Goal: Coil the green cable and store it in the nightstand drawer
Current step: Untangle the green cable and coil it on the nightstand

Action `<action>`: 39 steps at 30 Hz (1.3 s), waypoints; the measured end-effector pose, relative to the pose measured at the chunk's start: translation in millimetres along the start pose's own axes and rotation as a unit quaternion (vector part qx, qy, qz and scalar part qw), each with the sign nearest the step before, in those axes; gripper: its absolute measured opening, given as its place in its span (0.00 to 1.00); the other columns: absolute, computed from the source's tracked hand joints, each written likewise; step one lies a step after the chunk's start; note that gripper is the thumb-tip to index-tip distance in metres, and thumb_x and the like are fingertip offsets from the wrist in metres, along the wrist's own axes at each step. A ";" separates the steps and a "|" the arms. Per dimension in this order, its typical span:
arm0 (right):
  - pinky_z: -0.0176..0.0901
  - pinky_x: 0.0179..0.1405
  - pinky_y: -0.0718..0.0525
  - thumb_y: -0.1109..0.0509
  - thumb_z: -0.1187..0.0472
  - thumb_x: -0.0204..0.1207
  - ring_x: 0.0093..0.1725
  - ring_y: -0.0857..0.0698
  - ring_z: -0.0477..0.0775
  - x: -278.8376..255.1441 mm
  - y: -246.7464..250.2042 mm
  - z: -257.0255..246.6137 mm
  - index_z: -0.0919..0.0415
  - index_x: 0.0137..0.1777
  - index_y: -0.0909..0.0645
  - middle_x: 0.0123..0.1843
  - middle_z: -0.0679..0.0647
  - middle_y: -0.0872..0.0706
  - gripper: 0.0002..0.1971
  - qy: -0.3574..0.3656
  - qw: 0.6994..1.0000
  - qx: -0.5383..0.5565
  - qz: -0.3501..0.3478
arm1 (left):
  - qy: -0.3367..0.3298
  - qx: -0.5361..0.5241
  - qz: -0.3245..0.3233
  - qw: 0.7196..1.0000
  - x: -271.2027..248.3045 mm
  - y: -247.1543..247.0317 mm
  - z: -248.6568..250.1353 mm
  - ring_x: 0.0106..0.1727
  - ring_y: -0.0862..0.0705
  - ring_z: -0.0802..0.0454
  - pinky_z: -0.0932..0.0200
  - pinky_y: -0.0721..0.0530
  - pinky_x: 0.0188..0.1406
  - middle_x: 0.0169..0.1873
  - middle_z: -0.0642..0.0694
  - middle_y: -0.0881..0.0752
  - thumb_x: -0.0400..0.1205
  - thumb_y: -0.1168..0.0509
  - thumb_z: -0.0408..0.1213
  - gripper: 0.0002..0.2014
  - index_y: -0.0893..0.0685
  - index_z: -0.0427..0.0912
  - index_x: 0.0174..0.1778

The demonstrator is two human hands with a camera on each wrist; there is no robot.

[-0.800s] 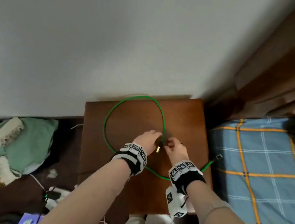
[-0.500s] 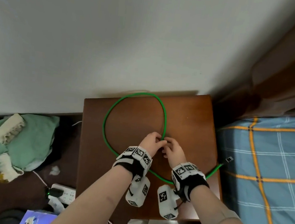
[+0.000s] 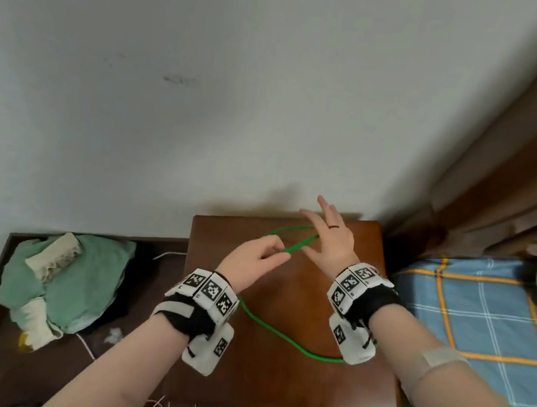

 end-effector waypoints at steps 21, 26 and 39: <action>0.52 0.70 0.24 0.39 0.63 0.81 0.57 0.15 0.56 -130.2 62.7 -107.3 0.52 0.37 0.21 0.47 0.52 0.14 0.12 -0.085 0.976 0.199 0.014 | -0.220 -0.378 0.325 0.839 -201.7 183.6 172.5 0.14 0.42 0.63 0.68 0.45 0.13 0.15 0.58 0.35 0.88 0.52 0.37 0.16 0.30 0.46 0.34; 0.47 0.40 0.09 0.41 0.66 0.82 0.33 0.15 0.55 -148.0 89.2 -129.4 0.64 0.46 0.23 0.43 0.63 0.15 0.06 -0.139 0.911 0.371 0.118 | -0.180 -0.453 0.273 0.829 -211.6 158.5 147.5 0.15 0.33 0.62 0.70 0.34 0.14 0.26 0.47 0.33 0.88 0.52 0.32 0.15 0.31 0.43 0.35; 0.36 0.26 0.10 0.46 0.69 0.85 0.25 0.09 0.53 -193.2 191.0 -192.2 0.63 0.43 0.30 0.42 0.66 0.15 0.09 -0.005 0.802 0.595 0.057 | -0.097 -0.348 0.134 0.923 -229.7 79.2 187.2 0.39 0.16 0.56 0.62 0.18 0.45 0.47 0.35 0.17 0.87 0.52 0.27 0.15 0.28 0.42 0.36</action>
Point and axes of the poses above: each hand's wrist, its own x-axis towards the middle knuckle, its own y-axis out of the back of the hand, z = x × y, the point moved 3 cm from there along x, towards the middle knuckle
